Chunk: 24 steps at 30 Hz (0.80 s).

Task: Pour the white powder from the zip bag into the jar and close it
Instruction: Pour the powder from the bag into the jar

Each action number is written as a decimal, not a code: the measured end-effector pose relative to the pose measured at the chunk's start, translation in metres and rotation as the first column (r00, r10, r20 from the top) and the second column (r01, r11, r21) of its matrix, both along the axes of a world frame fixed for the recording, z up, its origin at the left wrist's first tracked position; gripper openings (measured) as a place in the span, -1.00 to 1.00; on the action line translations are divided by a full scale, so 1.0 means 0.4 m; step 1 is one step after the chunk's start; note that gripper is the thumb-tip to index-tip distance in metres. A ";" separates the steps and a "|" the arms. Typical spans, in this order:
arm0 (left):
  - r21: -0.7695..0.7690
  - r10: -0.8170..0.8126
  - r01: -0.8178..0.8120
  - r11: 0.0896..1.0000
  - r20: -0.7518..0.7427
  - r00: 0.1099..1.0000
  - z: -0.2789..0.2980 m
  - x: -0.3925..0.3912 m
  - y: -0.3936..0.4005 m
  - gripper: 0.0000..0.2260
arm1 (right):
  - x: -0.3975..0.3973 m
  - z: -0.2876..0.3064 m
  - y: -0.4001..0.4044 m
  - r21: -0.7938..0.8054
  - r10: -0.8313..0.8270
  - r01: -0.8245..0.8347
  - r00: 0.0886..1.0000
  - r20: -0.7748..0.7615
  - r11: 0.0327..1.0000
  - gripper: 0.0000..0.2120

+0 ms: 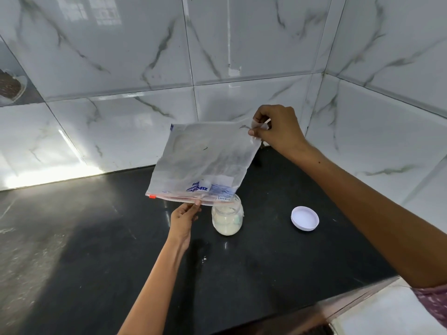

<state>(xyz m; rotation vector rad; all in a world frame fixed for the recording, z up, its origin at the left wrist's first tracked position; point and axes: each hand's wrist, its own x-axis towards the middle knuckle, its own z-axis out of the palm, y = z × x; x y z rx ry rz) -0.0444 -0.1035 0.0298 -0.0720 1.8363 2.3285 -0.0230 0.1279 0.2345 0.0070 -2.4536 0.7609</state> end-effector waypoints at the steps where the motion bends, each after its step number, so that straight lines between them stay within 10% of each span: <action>1: 0.028 0.015 -0.015 0.999 0.031 0.999 0.000 0.001 0.003 -0.94 | 0.003 0.003 0.000 0.043 0.004 -0.006 0.999 0.046 0.999 -0.84; 6: 0.163 0.087 -0.109 0.981 0.137 0.987 0.014 0.005 0.022 -0.95 | 0.009 0.031 0.001 0.123 0.033 -0.071 0.957 0.287 0.990 -0.76; 24: 0.282 0.188 -0.236 0.930 0.187 0.964 0.056 -0.003 0.052 -0.86 | 0.029 0.051 0.012 0.059 0.029 -0.048 0.956 0.293 0.997 -0.83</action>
